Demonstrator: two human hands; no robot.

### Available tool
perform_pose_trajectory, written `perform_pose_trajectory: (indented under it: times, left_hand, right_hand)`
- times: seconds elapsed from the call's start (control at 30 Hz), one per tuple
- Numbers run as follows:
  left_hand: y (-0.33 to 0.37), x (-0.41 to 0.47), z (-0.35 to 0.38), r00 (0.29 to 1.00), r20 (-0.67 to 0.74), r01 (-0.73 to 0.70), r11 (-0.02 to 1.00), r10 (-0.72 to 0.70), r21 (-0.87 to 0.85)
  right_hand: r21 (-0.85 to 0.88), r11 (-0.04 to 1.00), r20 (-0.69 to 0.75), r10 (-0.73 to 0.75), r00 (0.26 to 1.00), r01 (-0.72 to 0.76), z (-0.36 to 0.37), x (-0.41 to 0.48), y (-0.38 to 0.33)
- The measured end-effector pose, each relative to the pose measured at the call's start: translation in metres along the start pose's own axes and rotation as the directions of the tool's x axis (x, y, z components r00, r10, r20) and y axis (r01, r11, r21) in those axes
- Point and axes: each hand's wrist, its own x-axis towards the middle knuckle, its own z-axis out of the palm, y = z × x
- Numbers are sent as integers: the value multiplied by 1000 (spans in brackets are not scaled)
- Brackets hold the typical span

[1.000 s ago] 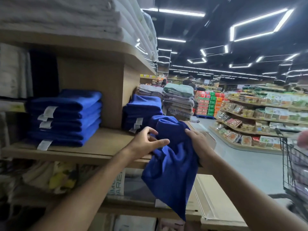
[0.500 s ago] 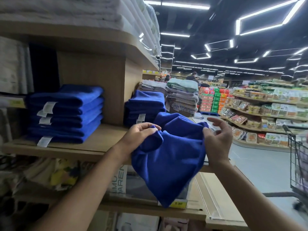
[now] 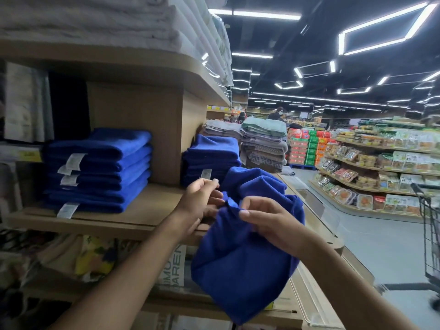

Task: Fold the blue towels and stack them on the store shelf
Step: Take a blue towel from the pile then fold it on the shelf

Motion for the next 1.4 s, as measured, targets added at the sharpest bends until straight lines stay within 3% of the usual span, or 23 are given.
perform_pose_trajectory:
  times: [0.07,0.17,0.3,0.43,0.47,0.53,0.6,0.67,0.7,0.77,0.8,0.83,0.9,0.93,0.97,1.0,1.07,1.1,1.17,1.27,1.33,1.4]
  left_hand:
    - [-4,16,-2,990,-115,-60,976,86,209]
    - [-7,41,-5,964,-103,-140,793,247,593]
    - [-4,67,4,978,-64,-73,616,196,784]
    - [7,79,12,978,38,-123,414,206,902]
    - [13,82,16,973,53,-151,451,224,879]
    - [35,82,24,978,37,-173,701,205,692]
    - [63,75,28,997,63,-62,959,46,278]
    - [85,66,19,974,218,84,993,-65,-79]
    - [93,63,9,957,279,114,986,-76,-122]
    - [100,58,-16,901,405,152,988,-153,34]
    - [100,53,-27,860,438,173,958,-260,229]
    - [98,48,-38,821,402,197,862,-405,467]
    - [90,43,-54,768,159,231,499,-621,835]
    - [85,44,-58,774,40,226,335,-632,915]
    - [79,49,-59,811,-35,211,236,-583,949]
    - [71,55,-58,867,-67,188,200,-494,961]
    - [59,65,-48,963,-66,135,254,-261,958]
    - [55,68,-40,984,-74,123,317,-160,941]
    - [49,72,-27,991,-91,123,379,-101,917]
    - [45,72,-19,976,-100,137,192,-192,972]
    - [43,71,-19,978,-117,131,74,-171,989]
    - [40,71,-20,983,-114,120,36,-141,992]
  right_hand:
    - [196,975,89,83,993,-99,-15,-5,-2]
    - [255,954,146,121,982,-156,-27,-4,-1]
    - [250,953,148,137,979,-171,-28,-2,0]
    - [283,943,104,151,983,-175,-24,-3,-3]
    - [291,938,87,168,982,-186,-24,-3,-3]
    - [300,931,97,188,977,-209,-24,-1,-4]
    - [296,930,114,192,975,-218,-25,0,-3]
    - [281,937,104,184,977,-207,-27,0,-1]
    - [275,942,103,168,980,-191,-28,0,0]
    - [287,942,104,149,983,-173,-31,0,3]
    - [299,939,134,133,982,-168,-31,0,3]
    - [299,940,184,114,976,-166,-31,1,3]
    - [270,949,257,93,962,-164,-31,2,1]
    - [261,951,274,89,958,-163,-31,2,1]
    - [260,951,292,86,953,-165,-30,2,0]
    - [261,951,310,81,947,-166,-30,2,0]
    - [268,949,331,69,941,-163,-29,3,0]
    - [275,948,334,63,941,-162,-30,3,1]
    - [290,943,334,57,941,-161,-30,3,2]
    - [309,936,329,62,942,-170,-29,4,2]
    - [318,932,322,67,944,-175,-28,4,2]
    - [307,936,302,74,951,-171,-28,4,1]
